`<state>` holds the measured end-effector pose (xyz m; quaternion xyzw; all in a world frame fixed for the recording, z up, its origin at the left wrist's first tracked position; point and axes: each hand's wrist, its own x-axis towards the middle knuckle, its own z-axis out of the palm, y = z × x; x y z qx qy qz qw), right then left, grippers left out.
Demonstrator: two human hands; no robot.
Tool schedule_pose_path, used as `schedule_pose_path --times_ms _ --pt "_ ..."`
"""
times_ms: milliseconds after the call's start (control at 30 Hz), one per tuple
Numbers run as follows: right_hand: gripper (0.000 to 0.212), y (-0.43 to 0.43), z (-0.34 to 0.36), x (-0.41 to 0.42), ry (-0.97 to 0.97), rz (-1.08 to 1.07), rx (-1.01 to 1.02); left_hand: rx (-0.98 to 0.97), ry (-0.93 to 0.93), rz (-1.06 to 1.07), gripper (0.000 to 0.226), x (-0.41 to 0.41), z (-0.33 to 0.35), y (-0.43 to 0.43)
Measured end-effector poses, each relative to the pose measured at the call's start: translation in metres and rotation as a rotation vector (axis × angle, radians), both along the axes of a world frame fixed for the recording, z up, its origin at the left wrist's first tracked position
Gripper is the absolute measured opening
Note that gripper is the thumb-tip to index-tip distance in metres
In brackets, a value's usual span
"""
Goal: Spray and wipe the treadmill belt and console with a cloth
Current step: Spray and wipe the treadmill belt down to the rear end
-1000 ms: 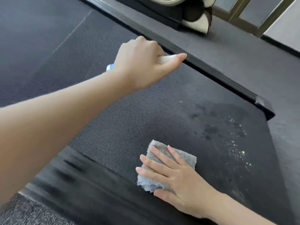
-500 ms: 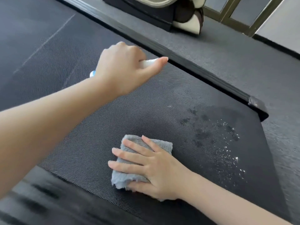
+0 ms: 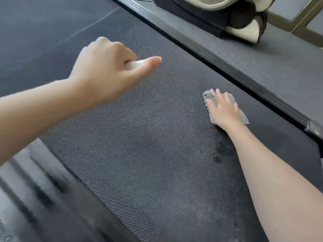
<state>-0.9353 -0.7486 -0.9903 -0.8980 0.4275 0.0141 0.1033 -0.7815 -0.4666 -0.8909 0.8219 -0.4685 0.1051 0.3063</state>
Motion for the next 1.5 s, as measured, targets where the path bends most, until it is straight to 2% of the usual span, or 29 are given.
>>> schedule_pose_path --times_ms 133,333,467,667,900,1000,1233,1333,1500 --pt "0.051 0.044 0.001 0.011 -0.029 0.259 0.037 0.020 -0.009 0.031 0.065 -0.006 0.004 0.008" --pt "0.053 0.195 0.005 -0.018 -0.104 0.898 0.072 0.048 -0.053 0.024 0.068 -0.032 0.017 0.010" --pt "0.053 0.225 0.005 -0.065 -0.064 1.062 0.075 0.040 -0.076 0.014 0.069 -0.045 0.025 0.014" --pt "0.053 0.204 0.003 -0.075 -0.068 0.940 0.031 0.042 -0.099 0.000 0.068 -0.044 0.023 0.020" --pt "0.051 0.067 -0.001 -0.032 -0.046 0.372 0.034 0.124 -0.116 -0.040 0.075 -0.030 0.005 0.013" --pt "0.058 0.038 -0.004 -0.035 -0.035 0.156 0.032 0.152 -0.135 -0.039 0.075 -0.021 -0.002 0.000" --pt "0.057 0.031 -0.008 -0.036 -0.053 0.084 -0.004 0.142 -0.076 -0.094 0.069 -0.019 -0.015 -0.062" --pt "0.057 0.020 -0.009 -0.040 -0.038 0.022 0.004 0.131 -0.100 -0.095 0.066 -0.024 -0.024 -0.088" --pt "0.053 0.016 -0.015 -0.039 -0.051 0.046 -0.038 0.124 -0.150 -0.064 0.060 -0.020 -0.037 -0.109"
